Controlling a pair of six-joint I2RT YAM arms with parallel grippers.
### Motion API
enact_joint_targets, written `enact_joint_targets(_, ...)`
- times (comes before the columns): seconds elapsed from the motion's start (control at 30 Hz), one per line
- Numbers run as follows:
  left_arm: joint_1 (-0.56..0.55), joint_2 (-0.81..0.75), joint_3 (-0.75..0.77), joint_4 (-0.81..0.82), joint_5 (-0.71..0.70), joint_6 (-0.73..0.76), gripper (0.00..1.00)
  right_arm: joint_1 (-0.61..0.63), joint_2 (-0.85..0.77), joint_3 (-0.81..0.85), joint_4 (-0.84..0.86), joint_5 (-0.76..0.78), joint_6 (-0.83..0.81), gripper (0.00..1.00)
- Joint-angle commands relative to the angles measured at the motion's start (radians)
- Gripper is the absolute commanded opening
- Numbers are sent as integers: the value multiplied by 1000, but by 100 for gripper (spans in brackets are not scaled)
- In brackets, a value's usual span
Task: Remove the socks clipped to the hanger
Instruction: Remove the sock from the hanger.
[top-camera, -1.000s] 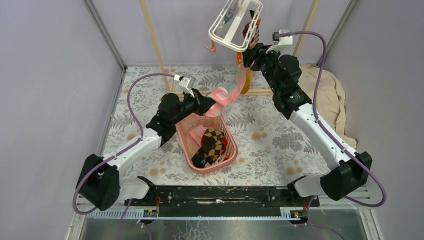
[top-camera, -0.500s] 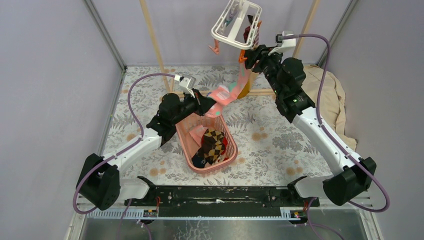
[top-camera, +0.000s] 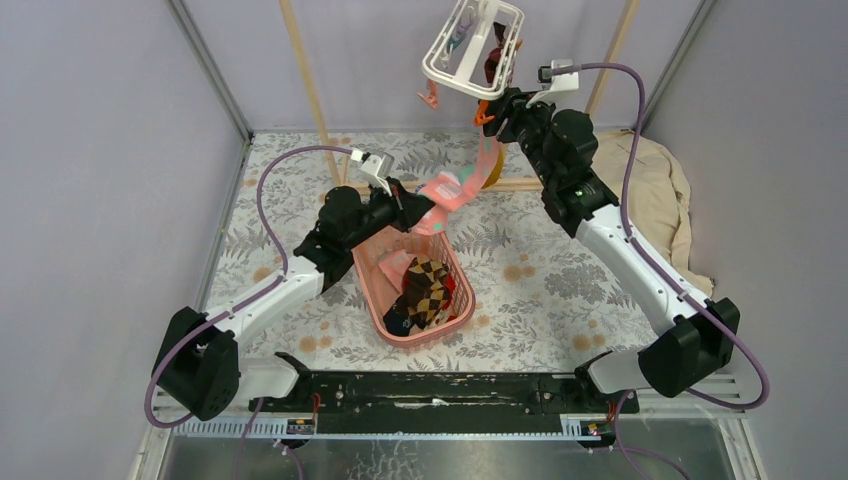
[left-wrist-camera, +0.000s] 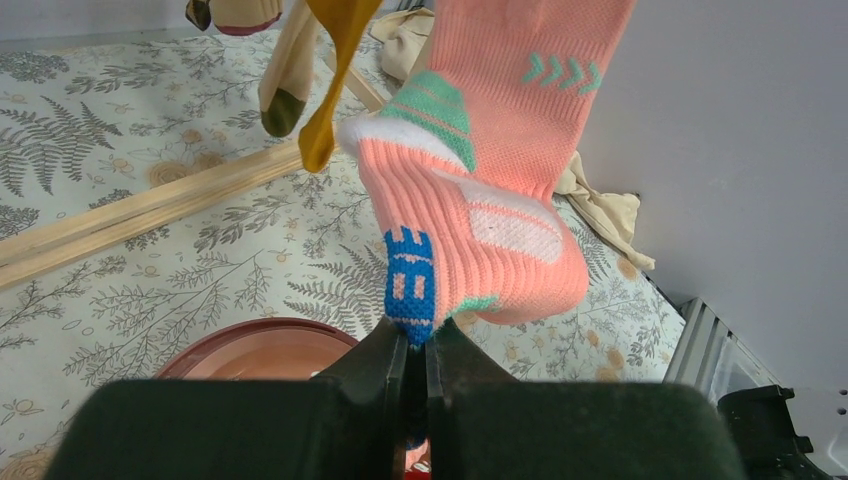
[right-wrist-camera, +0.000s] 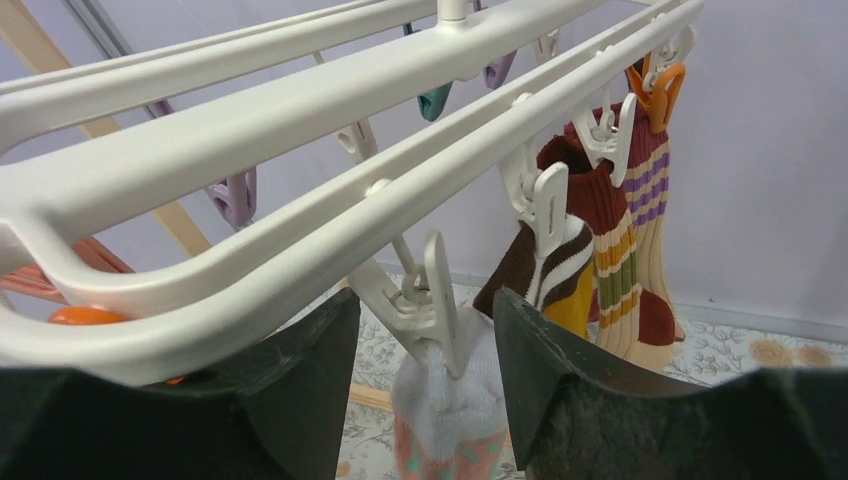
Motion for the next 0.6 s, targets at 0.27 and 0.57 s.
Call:
enact_joint_targets(0.27, -8, 0, 33, 51, 13, 23, 0, 12, 34, 98, 101, 46, -21, 59)
enact_joint_targets(0.57, -8, 3, 32, 45, 27, 26, 0, 14, 50, 71, 191, 66, -7, 56)
